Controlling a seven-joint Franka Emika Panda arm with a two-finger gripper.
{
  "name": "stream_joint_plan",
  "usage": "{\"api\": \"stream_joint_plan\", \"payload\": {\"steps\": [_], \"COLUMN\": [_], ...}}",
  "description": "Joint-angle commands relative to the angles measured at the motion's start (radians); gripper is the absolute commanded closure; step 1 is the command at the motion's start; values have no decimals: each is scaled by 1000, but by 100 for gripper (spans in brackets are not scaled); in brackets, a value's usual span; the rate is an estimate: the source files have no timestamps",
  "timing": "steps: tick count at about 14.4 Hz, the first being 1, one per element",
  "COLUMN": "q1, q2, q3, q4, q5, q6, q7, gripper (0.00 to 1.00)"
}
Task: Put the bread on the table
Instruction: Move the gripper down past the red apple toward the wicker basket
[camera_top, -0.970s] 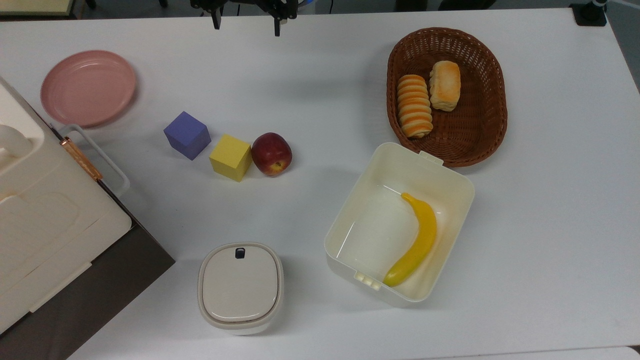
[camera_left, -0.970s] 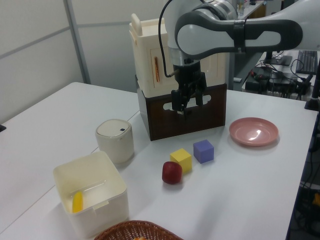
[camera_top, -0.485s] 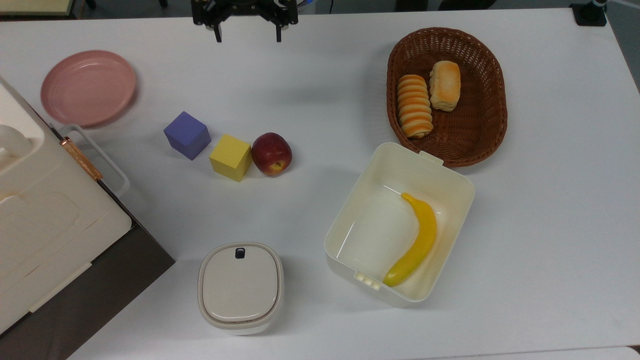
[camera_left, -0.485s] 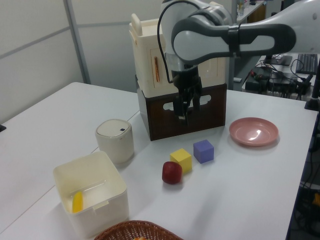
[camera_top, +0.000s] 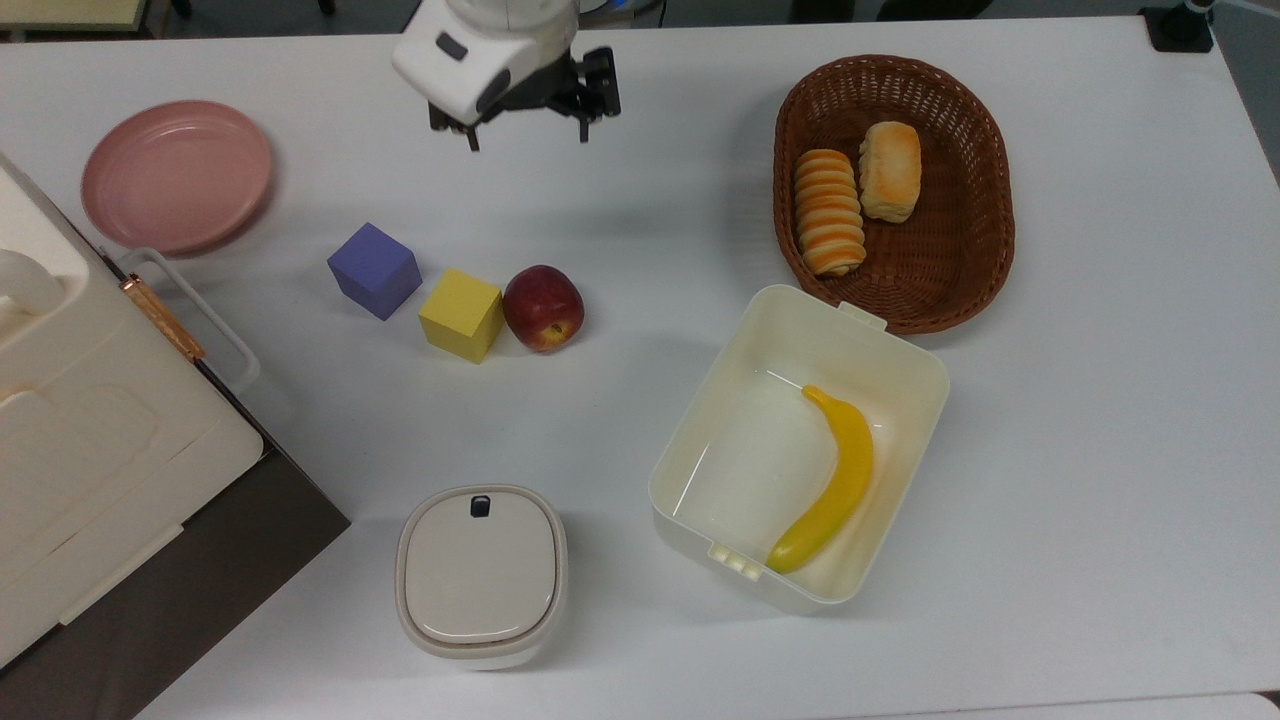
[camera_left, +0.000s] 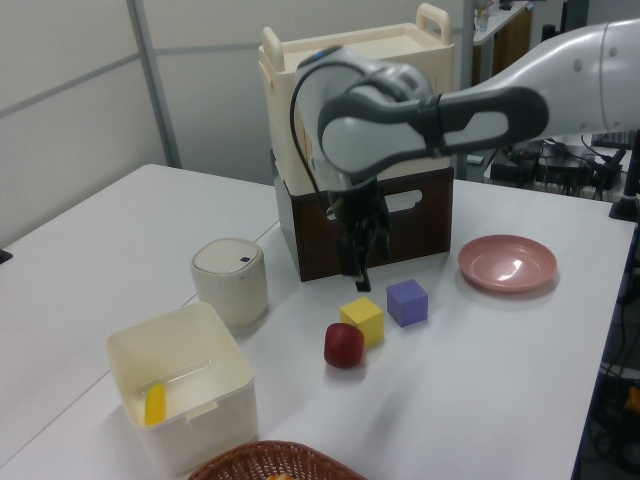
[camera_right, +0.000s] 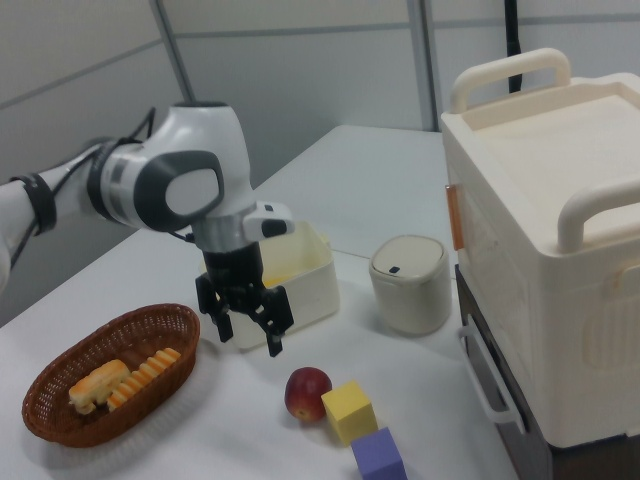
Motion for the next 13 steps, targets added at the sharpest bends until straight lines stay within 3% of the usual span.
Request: {"api": "stream_joint_plan", "payload": {"steps": [1,9,13], "q1": [8,7,8], "q2": [44,184,227], "q3": [-5,1,12], "q4": [-44,-61,-64], "q5": [0,-2,-12], "q6": [85,264,332], "q7": [16,20,84], "gripper": [0,0,0]}}
